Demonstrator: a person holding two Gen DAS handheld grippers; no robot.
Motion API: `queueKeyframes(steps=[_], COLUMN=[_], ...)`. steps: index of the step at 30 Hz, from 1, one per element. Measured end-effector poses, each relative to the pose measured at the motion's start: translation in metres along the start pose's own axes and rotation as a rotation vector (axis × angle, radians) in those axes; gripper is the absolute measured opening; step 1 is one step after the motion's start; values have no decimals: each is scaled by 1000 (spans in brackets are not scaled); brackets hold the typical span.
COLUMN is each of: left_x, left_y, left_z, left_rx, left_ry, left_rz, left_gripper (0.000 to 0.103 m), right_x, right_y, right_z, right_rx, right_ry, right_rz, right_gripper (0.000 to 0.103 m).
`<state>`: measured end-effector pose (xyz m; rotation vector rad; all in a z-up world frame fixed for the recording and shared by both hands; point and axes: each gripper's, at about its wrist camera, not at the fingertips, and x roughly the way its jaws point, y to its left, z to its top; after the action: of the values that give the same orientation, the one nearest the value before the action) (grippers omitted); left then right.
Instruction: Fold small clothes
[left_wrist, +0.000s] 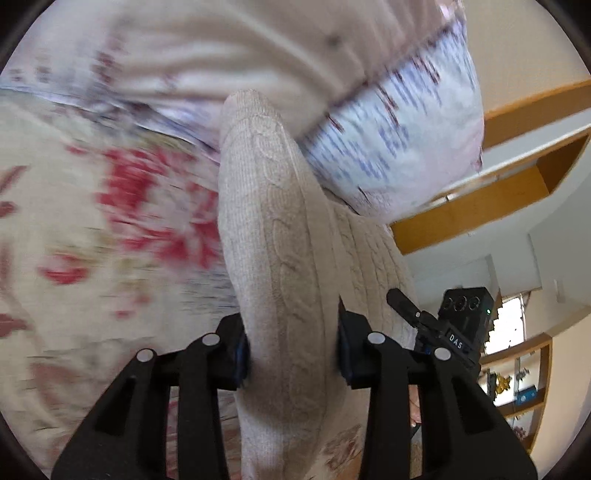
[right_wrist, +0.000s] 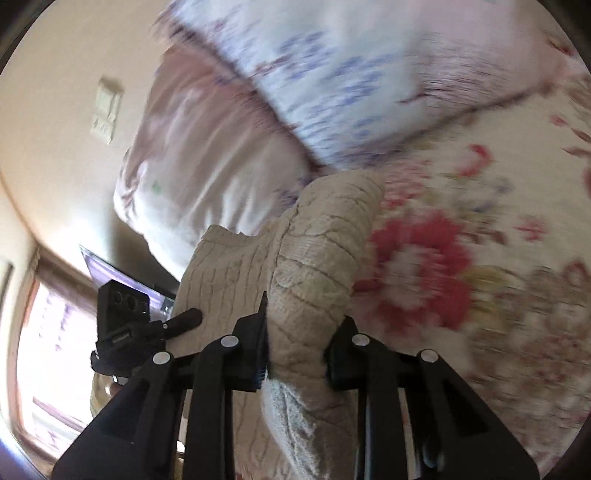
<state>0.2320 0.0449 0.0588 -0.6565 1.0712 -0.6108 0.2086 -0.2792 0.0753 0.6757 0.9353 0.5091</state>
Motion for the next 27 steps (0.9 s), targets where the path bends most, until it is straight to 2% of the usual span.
queueKeyframes(steps=[2, 4, 5, 7, 9, 13, 16, 17, 19, 22, 25, 27], left_x=[-14, -11, -8, -6, -10, -24, -42, -48, -58, -57, -51, -49], left_y=[24, 52, 63, 79, 79, 70, 54, 46, 35, 19, 10, 9], left_z=[4, 7, 6, 3, 2, -3, -12, -18, -29, -40, -50, -58], left_rx=[-31, -86, -110, -153, -127, -52, 49, 90, 152, 224, 261, 265], left_ry=[-27, -33, -20, -29, -40, -72, -159, -186, -211, -225, -231, -231], left_rz=[46, 131, 144, 93, 87, 149, 228, 244, 267, 309, 352, 377], left_gripper=[40, 41, 43, 45, 45, 47, 48, 51, 55, 59, 62, 63], right_x=[27, 56, 70, 71, 62, 42, 46, 52, 56, 54, 70, 76], right_y=[6, -1, -8, -16, -20, -29, -32, -30, -17, -6, -16, -19], right_z=[-4, -7, -9, -7, -1, 11, 19, 20, 22, 26, 27, 25], right_rx=[-28, -13, 5, 47, 77, 124, 141, 127, 46, -7, 25, 28], right_ry=[30, 102, 135, 142, 158, 107, 91, 89, 44, -29, 22, 40], right_rz=[-37, -112, -157, -125, -108, -87, -89, -96, -141, -199, -293, -317], right_gripper=[25, 26, 28, 34, 39, 40, 40, 39, 11, 10, 10, 10])
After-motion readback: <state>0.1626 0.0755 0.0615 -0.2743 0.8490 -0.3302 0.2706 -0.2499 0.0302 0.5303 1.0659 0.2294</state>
